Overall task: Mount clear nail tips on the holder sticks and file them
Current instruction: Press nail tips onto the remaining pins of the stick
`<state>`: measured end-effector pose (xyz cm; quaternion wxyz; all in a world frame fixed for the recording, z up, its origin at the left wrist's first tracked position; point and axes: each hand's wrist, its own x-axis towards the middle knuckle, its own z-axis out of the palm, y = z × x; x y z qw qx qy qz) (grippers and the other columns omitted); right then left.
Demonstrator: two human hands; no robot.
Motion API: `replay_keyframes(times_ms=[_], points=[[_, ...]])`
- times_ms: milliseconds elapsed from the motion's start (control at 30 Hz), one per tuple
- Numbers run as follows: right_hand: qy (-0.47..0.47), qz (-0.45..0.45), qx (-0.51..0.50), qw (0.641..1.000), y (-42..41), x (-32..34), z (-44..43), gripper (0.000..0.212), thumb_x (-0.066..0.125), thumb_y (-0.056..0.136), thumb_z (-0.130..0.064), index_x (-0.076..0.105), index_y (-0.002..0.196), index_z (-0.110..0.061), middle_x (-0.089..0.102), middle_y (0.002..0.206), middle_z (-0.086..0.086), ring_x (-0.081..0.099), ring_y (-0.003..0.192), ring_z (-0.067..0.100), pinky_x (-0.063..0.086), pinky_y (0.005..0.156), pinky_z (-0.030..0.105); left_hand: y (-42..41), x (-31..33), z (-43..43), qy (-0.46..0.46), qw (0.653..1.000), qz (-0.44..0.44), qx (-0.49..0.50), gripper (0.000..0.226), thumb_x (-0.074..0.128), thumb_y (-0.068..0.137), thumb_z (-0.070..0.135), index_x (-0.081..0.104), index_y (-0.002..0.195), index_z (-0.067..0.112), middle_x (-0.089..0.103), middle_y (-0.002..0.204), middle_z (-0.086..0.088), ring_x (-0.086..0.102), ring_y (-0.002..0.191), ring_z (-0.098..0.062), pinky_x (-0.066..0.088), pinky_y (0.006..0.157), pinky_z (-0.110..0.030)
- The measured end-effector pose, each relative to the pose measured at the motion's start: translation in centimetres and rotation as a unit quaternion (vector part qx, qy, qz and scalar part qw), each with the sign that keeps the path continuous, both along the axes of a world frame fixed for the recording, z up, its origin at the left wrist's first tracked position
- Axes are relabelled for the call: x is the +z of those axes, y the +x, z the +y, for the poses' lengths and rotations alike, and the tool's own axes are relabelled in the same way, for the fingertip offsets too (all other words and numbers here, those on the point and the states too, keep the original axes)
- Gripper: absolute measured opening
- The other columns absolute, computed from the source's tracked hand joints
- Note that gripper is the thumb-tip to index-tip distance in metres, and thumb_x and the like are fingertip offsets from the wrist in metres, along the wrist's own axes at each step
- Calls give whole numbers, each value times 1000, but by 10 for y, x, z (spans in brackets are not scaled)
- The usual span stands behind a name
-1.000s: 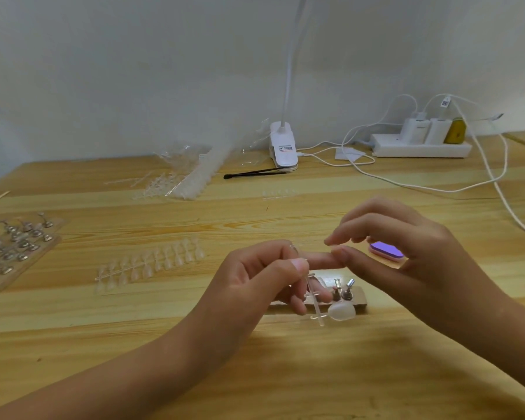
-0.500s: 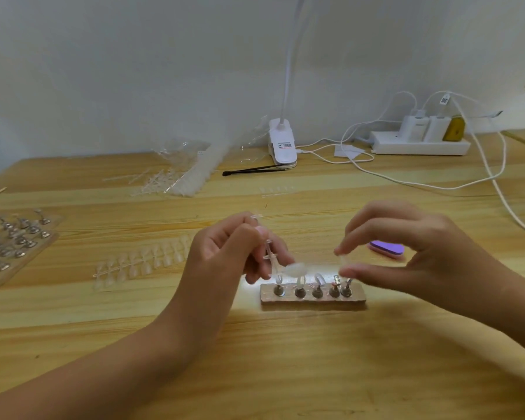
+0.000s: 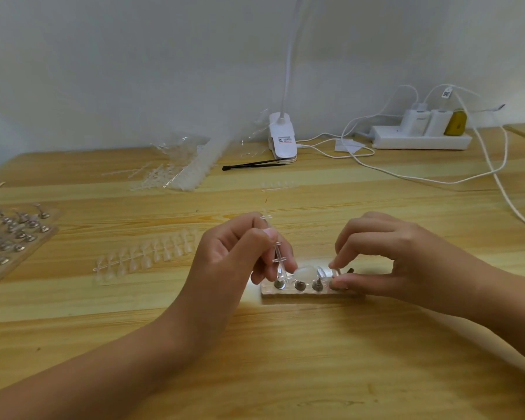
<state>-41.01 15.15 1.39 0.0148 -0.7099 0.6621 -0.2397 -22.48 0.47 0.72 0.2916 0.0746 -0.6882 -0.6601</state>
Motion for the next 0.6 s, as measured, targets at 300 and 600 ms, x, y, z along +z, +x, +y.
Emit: replay_keyframes(times_ms=[300, 600], points=[[-23, -147, -54, 987, -4, 8, 3, 30, 63, 83, -57, 73, 97, -33, 67, 101, -21, 62, 104, 7, 50, 86, 28, 0, 0, 2, -17, 1000, -8, 0, 30, 52, 88, 19, 63, 61, 25, 69, 67, 0, 55, 55, -9, 43, 53, -16], [-70, -240, -44, 967, 29, 11, 1, 13, 64, 79, -49, 64, 77, -36, 67, 83, -12, 65, 86, 13, 45, 84, 15, -2, -2, 4, -15, 1000, -10, 7, 29, 50, 92, 17, 66, 68, 18, 74, 78, -7, 62, 62, -11, 52, 61, -22]])
